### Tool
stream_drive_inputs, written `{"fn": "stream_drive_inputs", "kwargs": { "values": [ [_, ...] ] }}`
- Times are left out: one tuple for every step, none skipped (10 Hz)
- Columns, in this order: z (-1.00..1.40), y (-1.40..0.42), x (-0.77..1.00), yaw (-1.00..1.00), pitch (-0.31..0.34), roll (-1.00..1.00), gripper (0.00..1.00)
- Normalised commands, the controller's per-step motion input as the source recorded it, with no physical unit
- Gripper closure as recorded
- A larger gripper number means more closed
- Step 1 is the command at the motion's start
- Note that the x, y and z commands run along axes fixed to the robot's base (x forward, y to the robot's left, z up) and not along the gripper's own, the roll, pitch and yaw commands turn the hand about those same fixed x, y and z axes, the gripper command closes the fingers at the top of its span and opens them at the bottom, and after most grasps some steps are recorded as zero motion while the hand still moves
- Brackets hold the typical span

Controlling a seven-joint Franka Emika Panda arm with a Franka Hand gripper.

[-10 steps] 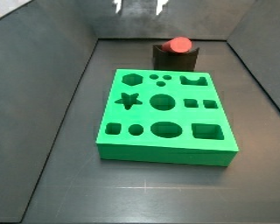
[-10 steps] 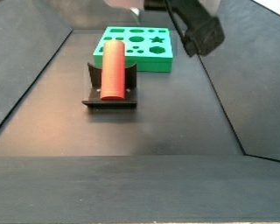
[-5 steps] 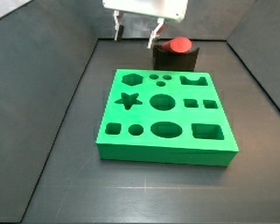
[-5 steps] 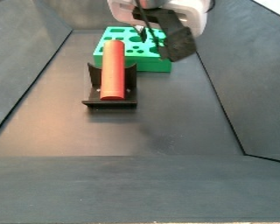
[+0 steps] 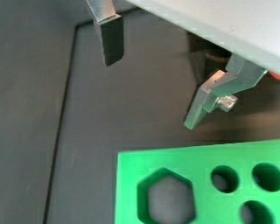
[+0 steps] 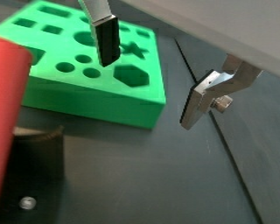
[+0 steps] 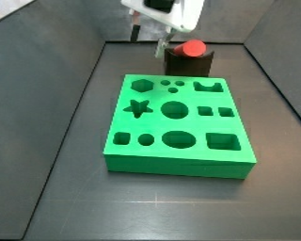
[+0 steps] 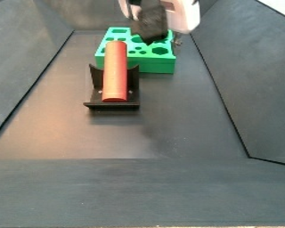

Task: Pick up the oval object. Move up. Place the oval object on the fixture. Regrasp the oval object. Move to above the board. Insert the oval object.
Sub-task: Regrasp the oval object.

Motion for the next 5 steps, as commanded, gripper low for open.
{"fn": "stream_drive_inputs", "kwargs": {
  "values": [
    [0.0, -0.02, -0.04, -1.0, -0.29, 0.75, 0.0],
    [0.0, -0.01, -0.04, -1.0, -0.302, 0.75, 0.0],
    [-0.01, -0.02, -0.04, -1.0, -0.309, 0.74, 0.0],
    [-0.01, -0.01, -0.03, -1.0, -0.307, 0.73, 0.0],
    [-0.01, -0.01, -0.04, -1.0, -0.295, 0.71, 0.0]
  ]
}}
